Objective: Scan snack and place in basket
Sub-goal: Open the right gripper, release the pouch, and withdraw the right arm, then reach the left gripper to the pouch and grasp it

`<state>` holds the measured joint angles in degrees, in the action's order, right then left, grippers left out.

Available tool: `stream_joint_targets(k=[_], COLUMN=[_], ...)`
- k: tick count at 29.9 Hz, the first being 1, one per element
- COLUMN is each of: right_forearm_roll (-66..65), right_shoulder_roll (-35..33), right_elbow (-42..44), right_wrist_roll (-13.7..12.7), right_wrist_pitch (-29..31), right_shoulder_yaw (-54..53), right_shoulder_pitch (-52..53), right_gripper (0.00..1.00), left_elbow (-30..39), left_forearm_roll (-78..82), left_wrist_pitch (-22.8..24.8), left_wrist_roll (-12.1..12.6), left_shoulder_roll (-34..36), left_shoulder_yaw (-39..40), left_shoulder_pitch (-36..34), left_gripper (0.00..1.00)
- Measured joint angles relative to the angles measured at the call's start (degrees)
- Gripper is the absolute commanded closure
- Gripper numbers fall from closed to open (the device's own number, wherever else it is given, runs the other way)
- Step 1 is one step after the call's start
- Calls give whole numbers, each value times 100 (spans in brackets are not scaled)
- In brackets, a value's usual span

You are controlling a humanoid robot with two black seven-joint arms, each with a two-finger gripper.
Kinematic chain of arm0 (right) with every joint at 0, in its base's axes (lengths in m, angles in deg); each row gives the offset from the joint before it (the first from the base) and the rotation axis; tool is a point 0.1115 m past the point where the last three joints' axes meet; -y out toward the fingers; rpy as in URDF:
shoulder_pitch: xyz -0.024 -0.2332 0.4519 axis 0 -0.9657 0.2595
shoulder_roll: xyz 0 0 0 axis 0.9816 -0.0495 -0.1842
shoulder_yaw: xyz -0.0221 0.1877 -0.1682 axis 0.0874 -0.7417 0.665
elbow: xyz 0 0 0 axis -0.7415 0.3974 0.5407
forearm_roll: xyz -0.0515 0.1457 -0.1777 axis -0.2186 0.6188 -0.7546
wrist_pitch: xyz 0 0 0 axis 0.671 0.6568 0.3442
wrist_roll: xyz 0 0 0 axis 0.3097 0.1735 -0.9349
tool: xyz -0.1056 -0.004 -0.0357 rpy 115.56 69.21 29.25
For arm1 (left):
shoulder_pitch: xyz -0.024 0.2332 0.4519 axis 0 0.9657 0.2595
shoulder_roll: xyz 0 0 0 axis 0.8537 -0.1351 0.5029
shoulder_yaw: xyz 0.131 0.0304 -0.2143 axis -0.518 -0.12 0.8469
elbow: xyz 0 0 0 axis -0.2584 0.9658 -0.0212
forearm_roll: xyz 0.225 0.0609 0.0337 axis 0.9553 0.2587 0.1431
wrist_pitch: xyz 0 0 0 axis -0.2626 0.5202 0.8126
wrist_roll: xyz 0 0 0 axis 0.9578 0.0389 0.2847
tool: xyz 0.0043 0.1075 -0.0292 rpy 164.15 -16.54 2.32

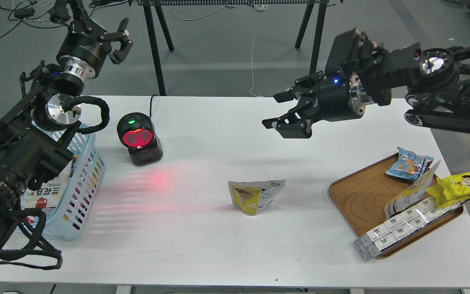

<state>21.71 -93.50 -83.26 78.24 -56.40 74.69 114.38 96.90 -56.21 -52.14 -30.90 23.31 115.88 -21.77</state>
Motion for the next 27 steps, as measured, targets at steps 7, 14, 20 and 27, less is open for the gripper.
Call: stream_joint_targets(k=[7, 14, 20, 27], right_forearm_roll=[1834, 3648, 5227, 7074], right_shoulder_roll=[-364, -492, -524, -577], right_elbow=[793, 1945, 2924, 3408], right_wrist_roll=[0, 1, 1, 1], right_wrist_pitch=[357, 785, 1428, 2304], right_shoulder_yaw=[-596, -1424, -2563, -4167], right_shoulder_pitch=[-647, -1682, -2618, -3690], right_gripper=[4, 3, 2, 1], left_elbow=[126, 478, 1582, 3703], left_forearm_roll=[7, 721, 2788, 5649], left_wrist_pitch=[394, 518, 520, 520], left_wrist_roll=[333, 514, 489, 514], left_shoulder_roll=[49, 120, 628, 940], left_shoulder_yaw=[-770, -1232, -1311, -1311], left_shoulder_pitch=[-616, -1011, -1191, -1482], left_gripper=[1, 1, 1, 1])
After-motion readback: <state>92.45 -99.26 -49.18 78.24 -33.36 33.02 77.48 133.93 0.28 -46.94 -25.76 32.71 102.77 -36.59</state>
